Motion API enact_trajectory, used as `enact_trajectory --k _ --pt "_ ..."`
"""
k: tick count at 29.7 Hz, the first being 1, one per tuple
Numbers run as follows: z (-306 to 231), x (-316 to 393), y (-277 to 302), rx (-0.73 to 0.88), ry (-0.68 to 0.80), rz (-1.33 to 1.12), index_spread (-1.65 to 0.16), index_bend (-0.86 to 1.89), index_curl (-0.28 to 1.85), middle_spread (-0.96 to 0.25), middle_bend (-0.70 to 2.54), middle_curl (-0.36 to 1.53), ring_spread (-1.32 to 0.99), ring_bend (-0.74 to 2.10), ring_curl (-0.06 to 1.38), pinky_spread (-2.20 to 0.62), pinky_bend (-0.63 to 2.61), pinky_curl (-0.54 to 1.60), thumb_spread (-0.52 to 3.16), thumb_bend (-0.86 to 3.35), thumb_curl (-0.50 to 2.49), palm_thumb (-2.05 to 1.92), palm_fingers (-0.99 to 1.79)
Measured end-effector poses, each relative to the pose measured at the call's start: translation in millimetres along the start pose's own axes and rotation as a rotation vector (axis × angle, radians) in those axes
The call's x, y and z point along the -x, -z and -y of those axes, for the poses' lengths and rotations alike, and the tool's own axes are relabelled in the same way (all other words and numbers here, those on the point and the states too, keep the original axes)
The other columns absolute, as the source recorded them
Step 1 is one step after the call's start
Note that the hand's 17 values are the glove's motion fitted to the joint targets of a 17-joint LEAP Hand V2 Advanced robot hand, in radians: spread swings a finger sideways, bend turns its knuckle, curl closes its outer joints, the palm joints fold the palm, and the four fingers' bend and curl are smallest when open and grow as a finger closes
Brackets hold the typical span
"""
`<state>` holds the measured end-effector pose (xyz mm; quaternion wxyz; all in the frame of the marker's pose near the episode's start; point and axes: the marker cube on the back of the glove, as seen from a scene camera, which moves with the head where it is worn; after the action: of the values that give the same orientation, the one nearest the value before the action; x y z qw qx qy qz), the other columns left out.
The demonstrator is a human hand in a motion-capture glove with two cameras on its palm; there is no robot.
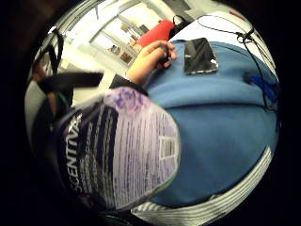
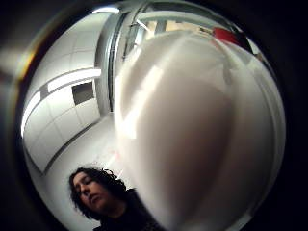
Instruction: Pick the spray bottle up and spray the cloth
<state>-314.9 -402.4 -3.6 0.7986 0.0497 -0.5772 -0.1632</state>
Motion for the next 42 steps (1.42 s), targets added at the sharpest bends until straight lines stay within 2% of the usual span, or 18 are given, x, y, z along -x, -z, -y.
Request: enact_trajectory --k 6,13,20,29,35,39,42 --pt "-22.9 -2.1 17.0 0.084 -0.033 -0.192 -0.24 0.07 0.53 -0.11 0.49 0.56 -0.14 0.61 0.49 -0.14 0.38 0.44 0.62 -0.03 0.79 0.95 0.88" --pt "-68.6 6.1 49.0 0.167 -0.011 -0.503 -0.23 0.03 0.44 -0.01 0.41 0.51 -0.07 0.55 0.46 0.03 0.37 0.43 0.88 -0.04 0.71 0.84 0.64" --pt "-111.8 20.1 99.4 0.211 -0.009 -0.738 -0.26 0.17 0.41 0.01 0.22 0.44 -0.02 0.41 0.41 0.15 0.39 0.42 1.02 -0.04 0.63 0.74 0.39" --pt "-158.6 21.7 141.6 0.263 -0.075 -0.95 -0.31 0.11 0.35 -0.01 0.2 0.4 0.0 0.36 0.36 0.21 0.35 0.38 1.09 -0.06 0.54 0.58 0.32" --pt "-182.4 21.3 147.7 0.32 -0.082 -1.035 -0.32 0.12 0.31 -0.03 0.2 0.39 0.01 0.35 0.35 0.22 0.33 0.37 1.11 -0.04 0.49 0.51 0.29" --pt "-175.6 17.3 139.7 0.257 -0.091 -1.1 -0.33 0.13 0.3 -0.03 0.2 0.39 0.01 0.34 0.34 0.23 0.32 0.36 1.14 -0.02 0.46 0.51 0.3" --pt "-207.7 22.2 142.6 0.29 -0.066 -1.153 -0.34 0.14 0.29 -0.04 0.2 0.38 0.01 0.34 0.34 0.23 0.31 0.36 1.15 -0.02 0.45 0.51 0.3"
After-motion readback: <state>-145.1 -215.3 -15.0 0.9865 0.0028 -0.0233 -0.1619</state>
